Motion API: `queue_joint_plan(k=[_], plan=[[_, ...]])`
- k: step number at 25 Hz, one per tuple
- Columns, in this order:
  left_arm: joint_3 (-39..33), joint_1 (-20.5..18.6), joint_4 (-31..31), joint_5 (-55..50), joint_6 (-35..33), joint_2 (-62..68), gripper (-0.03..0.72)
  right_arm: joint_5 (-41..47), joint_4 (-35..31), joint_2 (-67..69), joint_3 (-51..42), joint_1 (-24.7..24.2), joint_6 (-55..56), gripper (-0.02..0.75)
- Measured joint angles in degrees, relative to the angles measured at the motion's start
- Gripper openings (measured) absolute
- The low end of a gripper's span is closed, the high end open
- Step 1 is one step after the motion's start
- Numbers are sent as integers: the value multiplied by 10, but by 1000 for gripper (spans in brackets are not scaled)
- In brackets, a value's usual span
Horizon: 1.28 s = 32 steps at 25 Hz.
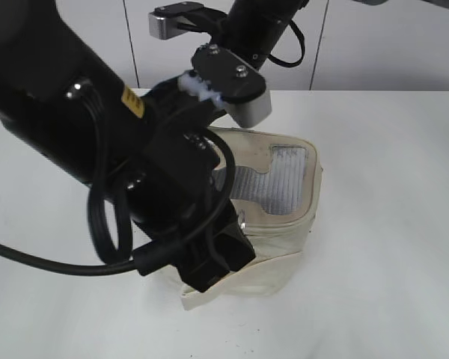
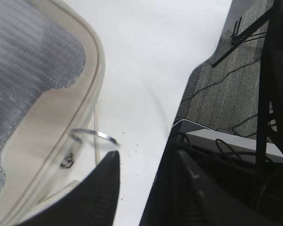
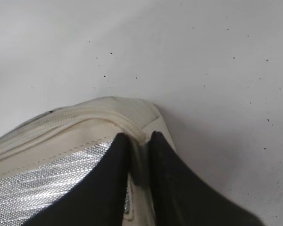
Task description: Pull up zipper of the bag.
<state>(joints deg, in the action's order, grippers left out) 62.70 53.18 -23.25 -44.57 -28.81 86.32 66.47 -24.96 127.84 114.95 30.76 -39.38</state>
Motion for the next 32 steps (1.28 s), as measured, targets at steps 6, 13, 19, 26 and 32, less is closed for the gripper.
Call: queue_joint_plan(k=[6,13,19,26,32], plan=[[0,3,21,23,2,-28,352,-6,18,0,2,-4,35,367],[11,-16,43,48,24,-45,376,0,34,-12,2,-8,76,421],[38,-103,45,59,26,-44,426,26,34,-36,2,-49,103,421],[116,-180,45,51,23,28,445,27,34,-56,2,-128,122,421],[241,-193,45,-14,-17,147,445,27,34,-70,1,-165,131,421]])
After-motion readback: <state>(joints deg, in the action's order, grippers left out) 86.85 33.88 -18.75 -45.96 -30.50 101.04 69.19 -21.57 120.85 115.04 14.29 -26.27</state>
